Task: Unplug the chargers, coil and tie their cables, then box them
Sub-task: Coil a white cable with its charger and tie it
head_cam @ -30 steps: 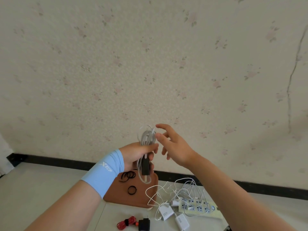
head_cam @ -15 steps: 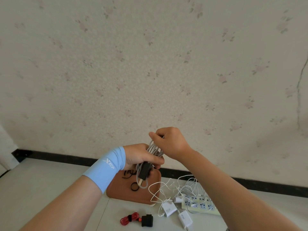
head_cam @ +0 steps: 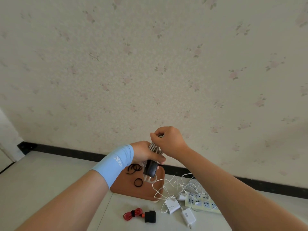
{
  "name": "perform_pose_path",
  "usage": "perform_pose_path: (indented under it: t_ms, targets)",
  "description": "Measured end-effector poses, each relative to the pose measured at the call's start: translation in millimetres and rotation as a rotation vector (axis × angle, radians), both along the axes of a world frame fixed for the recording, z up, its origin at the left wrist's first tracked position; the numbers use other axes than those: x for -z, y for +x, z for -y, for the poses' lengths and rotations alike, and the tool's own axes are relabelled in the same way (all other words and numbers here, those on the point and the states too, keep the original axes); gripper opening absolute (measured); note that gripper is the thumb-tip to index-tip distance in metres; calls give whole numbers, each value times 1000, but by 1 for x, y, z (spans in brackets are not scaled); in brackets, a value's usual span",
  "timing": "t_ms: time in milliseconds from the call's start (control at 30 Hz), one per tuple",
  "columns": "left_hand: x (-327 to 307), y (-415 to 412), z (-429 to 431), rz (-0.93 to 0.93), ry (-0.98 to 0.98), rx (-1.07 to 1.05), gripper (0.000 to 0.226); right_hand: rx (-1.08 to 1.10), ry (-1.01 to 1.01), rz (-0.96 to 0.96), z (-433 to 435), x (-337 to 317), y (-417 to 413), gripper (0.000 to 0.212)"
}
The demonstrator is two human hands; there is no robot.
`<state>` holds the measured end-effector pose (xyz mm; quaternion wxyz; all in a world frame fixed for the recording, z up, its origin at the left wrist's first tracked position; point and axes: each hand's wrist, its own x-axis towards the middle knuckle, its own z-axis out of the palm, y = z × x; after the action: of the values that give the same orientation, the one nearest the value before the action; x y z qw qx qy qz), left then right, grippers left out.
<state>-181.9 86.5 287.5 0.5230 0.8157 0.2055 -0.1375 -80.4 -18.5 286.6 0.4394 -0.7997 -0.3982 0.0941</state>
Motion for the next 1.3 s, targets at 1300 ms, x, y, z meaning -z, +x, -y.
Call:
perform_pose_path:
  t_ms: [1300]
  targets:
    - [280, -15, -144, -156, -602, -775, 23, -632, -882, 270, -118, 307, 32, 36]
